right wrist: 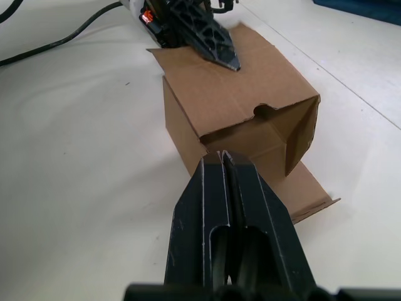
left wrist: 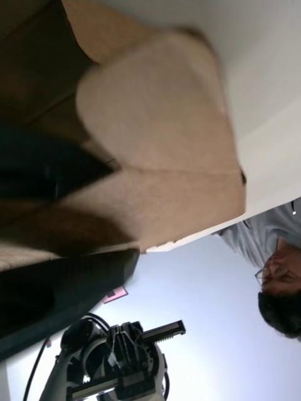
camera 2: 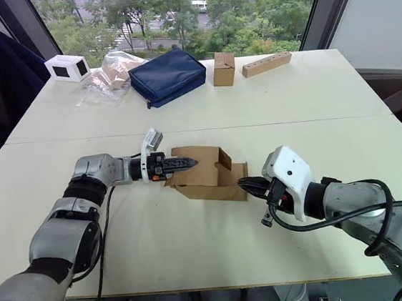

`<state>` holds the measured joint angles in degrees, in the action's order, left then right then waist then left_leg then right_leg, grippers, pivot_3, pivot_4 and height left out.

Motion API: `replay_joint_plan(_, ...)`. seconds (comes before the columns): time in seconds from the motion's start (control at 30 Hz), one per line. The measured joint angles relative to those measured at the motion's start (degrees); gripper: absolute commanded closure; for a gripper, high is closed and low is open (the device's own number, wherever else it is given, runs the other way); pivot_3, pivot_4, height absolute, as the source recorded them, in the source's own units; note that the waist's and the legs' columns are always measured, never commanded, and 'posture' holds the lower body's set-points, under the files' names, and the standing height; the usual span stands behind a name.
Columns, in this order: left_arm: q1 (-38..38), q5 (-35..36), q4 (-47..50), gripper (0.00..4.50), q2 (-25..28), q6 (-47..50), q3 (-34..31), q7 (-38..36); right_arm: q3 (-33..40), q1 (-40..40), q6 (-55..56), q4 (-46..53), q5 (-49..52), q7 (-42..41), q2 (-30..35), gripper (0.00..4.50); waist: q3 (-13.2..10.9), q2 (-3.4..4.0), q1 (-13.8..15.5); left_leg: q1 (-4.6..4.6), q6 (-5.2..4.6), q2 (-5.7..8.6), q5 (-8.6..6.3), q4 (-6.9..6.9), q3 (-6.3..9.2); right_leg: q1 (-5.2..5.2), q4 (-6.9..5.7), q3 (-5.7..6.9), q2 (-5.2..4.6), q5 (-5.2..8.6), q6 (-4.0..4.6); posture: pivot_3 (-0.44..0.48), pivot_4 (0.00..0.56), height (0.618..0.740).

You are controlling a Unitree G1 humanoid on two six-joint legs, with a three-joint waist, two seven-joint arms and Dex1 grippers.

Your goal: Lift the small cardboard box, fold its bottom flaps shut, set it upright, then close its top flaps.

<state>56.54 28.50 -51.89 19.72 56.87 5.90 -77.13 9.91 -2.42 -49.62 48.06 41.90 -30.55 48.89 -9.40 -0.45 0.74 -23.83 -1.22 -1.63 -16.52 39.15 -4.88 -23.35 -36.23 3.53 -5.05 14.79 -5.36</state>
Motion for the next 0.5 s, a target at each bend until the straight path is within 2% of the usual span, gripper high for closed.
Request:
replay_joint_plan(0.1, -0.1, -0.3, 0.9, 4.46, 0.1, 1.3, -0.1, -0.6, 0.0, 0.0, 0.0, 0.0, -0.2, 0.6, -0.2, 4.50, 0.0, 0.00, 0.0, -0.02, -0.01, 0.00, 0.00, 0.01, 0.00, 0.00, 0.00, 0.00, -0.01, 0.00, 0.00, 0.000, 0.150, 0.740)
replay_joint_plan(0.23, -2.4, 1.2, 7.1, 4.46, 0.9, 6.2, -0.9, -0.5, -0.7, -1.4, 1.0, -0.6, -2.1, 2.5, -2.2, 4.50, 0.0, 0.00, -0.2, -0.01, -0.01, -0.02, -0.01, 0.01, 0.01, -0.01, -0.01, -0.01, 0.00, 0.00, 0.00, 0.000, 0.150, 0.740)
replay_joint_plan(0.5, -10.7, 11.2, 29.7, 4.46, 2.7, 22.4, -10.5, 8.0, -7.1, -11.0, 8.3, -14.2, -15.7, 11.8, -11.9, 4.50, 0.0, 0.01, -0.3, -0.02, 0.34, -0.04, 0.20, 0.02, 0.01, -0.10, -0.15, -0.11, 0.02, 0.00, 0.00, 0.000, 0.150, 0.740)
